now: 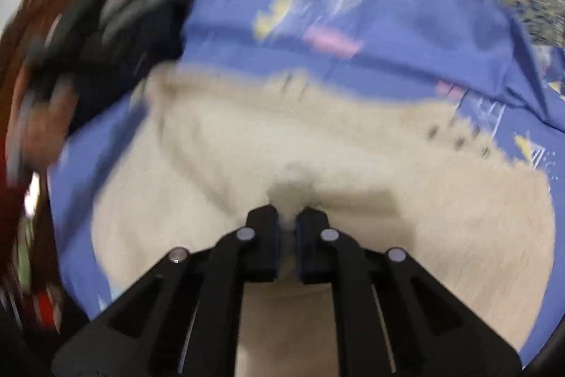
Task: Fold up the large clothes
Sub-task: 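Grasp the fleece edge with the right gripper and fold it toward the left gripper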
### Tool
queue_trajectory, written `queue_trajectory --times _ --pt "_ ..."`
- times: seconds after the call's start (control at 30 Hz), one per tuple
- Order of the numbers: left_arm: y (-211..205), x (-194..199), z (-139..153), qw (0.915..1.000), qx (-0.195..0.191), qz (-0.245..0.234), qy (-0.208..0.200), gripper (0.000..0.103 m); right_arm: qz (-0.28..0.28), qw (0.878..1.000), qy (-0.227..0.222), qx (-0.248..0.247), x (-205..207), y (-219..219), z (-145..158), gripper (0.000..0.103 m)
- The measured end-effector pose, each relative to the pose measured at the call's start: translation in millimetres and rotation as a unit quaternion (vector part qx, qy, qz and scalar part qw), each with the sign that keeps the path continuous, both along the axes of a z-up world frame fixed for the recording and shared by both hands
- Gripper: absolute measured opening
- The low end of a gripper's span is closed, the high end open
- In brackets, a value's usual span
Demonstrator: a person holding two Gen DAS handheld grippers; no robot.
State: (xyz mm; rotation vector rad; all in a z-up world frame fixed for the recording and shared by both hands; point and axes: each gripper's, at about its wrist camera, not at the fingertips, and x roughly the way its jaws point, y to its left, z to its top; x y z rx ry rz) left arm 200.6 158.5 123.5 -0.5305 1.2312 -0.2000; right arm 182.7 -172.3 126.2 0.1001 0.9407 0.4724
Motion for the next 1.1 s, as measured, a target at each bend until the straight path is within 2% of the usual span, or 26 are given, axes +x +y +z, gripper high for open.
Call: queue_trajectory --times 0.03,0.1,0.13,0.17,0.2,0.23,0.3,0.33,0.37,0.43,0.5,0.6,0.63,0.67,0.7,0.73,0.77,0.83,0.9,0.93,0.97,1.0,1.07,1.1 --pt "2.5 -2.9 4.1 1.0000 -0.002 -0.002 -0.009 0.043 -0.037 0.998 -0.030 0.037 9.8 -14.1 10.5 0.007" --pt "6.4 -6.5 9.5 0.9997 0.005 0.000 -0.022 0.043 -0.095 0.994 -0.041 0.035 24.5 -24.6 5.9 0.012" --pt "7.2 -7.1 10.0 0.9997 0.012 0.002 -0.023 0.043 -0.105 0.994 -0.025 0.028 30.9 -24.6 -3.6 0.025" --pt "8.7 -8.0 10.1 0.9996 0.015 0.004 -0.022 0.043 -0.098 0.995 0.016 0.012 37.4 -23.0 -20.1 0.047" --pt "9.5 -9.8 10.0 0.9997 0.010 0.006 -0.020 0.043 -0.086 0.995 0.057 -0.014 39.8 -21.8 -34.1 0.051" --pt "10.2 -12.1 11.0 0.9998 0.002 0.006 -0.019 0.043 -0.082 0.994 0.064 -0.020 34.7 -27.7 -36.5 0.051" --pt "6.9 -18.7 17.0 0.9993 -0.015 -0.006 -0.033 0.043 -0.095 0.995 0.031 0.026 16.3 -54.7 -18.7 0.054" --pt "2.4 -22.3 21.2 0.9989 -0.011 -0.016 -0.043 0.043 -0.105 0.993 0.019 0.042 8.4 -70.0 -7.9 0.062" --pt "-1.5 -24.9 23.1 0.9984 -0.005 -0.022 -0.051 0.043 -0.127 0.990 -0.007 0.052 -5.9 -94.4 7.8 0.066" --pt "-12.0 -32.4 22.1 0.9970 0.015 -0.038 -0.066 0.046 -0.167 0.984 -0.051 0.021 -29.6 -128.6 27.5 0.070" --pt "-20.6 -36.3 11.1 0.9966 0.034 -0.044 -0.061 0.047 -0.192 0.979 -0.054 -0.035 -45.2 -154.7 28.8 0.070" --pt "-31.2 -36.1 -10.5 0.9979 0.033 -0.046 -0.031 0.047 -0.181 0.983 -0.002 -0.034 -51.4 -165.9 6.7 0.070" --pt "-34.5 -35.2 -15.2 0.9981 0.035 -0.044 -0.026 0.047 -0.164 0.986 0.013 -0.038 -51.9 -159.6 -1.3 0.055" --pt "-38.4 -33.9 -19.1 0.9980 0.040 -0.043 -0.024 0.047 -0.152 0.987 0.023 -0.057 -54.0 -153.7 -6.4 0.009" --pt "-42.9 -31.7 -22.6 0.9977 0.049 -0.041 -0.022 0.047 -0.154 0.985 0.025 -0.070 -49.1 -152.0 -11.4 0.006" --pt "-46.8 -29.1 -25.1 0.9974 0.057 -0.038 -0.021 0.047 -0.169 0.983 0.012 -0.066 -53.5 -155.8 -7.3 0.005" --pt "-51.5 -25.7 -27.4 0.9968 0.069 -0.035 -0.021 0.047 -0.202 0.978 -0.017 -0.039 -63.1 -170.6 4.9 0.005" --pt "-57.1 -17.9 -32.3 0.9956 0.089 -0.026 -0.016 0.047 -0.274 0.960 -0.040 -0.024 -73.6 -201.8 14.1 0.005" --pt "-64.7 -5.3 -42.1 0.9947 0.101 -0.021 -0.002 0.047 -0.295 0.954 -0.005 -0.045 -64.8 -212.8 -6.9 0.006" --pt "-68.6 0.4 -46.0 0.9937 0.111 -0.017 0.003 0.047 -0.280 0.957 0.034 -0.065 -57.4 -211.0 -25.6 0.009" --pt "-72.3 4.9 -47.2 0.9920 0.125 -0.011 0.003 0.047 -0.265 0.958 0.061 -0.088 -53.2 -207.0 -39.0 0.017" --pt "-74.3 6.9 -46.0 0.9911 0.133 -0.010 0.001 0.047 -0.262 0.957 0.058 -0.107 -55.2 -203.5 -41.2 0.023" --pt "-77.7 6.3 -32.8 0.9907 0.135 -0.010 -0.012 0.047 -0.287 0.952 0.009 -0.109 -69.4 -203.2 -23.4 0.055" --pt "-76.0 3.6 -25.3 0.9919 0.124 -0.010 -0.023 0.047 -0.295 0.953 -0.020 -0.074 -80.5 -205.1 -9.1 0.056"
